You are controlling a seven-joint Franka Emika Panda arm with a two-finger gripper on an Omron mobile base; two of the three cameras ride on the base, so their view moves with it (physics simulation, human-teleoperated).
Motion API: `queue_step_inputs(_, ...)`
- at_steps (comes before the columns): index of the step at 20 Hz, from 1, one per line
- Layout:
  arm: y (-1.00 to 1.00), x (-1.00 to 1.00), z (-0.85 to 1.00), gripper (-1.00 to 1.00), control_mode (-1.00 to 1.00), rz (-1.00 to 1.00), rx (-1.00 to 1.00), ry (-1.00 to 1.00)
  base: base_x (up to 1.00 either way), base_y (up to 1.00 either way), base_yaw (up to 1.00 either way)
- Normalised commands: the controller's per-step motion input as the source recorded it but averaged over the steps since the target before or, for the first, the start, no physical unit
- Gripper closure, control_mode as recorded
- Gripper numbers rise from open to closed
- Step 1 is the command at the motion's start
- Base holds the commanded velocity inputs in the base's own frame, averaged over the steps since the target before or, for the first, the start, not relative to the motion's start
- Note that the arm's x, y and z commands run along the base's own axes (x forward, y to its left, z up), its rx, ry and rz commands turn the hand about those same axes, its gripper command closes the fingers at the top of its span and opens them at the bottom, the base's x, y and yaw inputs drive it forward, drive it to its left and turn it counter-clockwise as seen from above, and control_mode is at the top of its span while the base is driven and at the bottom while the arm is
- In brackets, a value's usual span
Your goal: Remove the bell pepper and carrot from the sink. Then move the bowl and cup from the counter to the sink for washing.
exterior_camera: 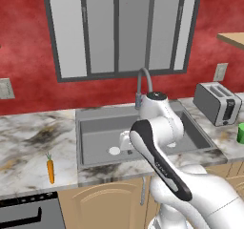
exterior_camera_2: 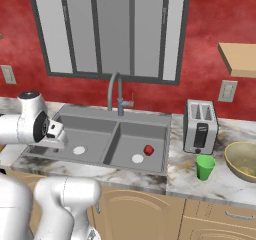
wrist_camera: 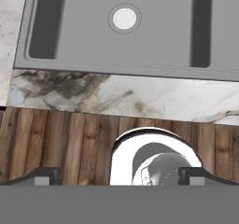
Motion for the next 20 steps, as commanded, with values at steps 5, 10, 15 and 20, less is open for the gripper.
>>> queue_step_inputs(5,-0.51,0.02,0.0,-1.0,-1.0,0.01,0.0,0.02,0.0,0.0,0.0)
queue_step_inputs(10,-0.51,0.02,0.01,-1.0,-1.0,0.0,0.0,0.01,0.0,0.0,0.0)
queue_step_inputs(15,-0.51,0.04,0.02,-1.0,-1.0,0.0,0.01,0.02,0.0,0.0,0.0)
queue_step_inputs(20,-0.49,0.06,0.02,-1.0,-1.0,0.0,0.02,0.02,0.0,0.0,0.0)
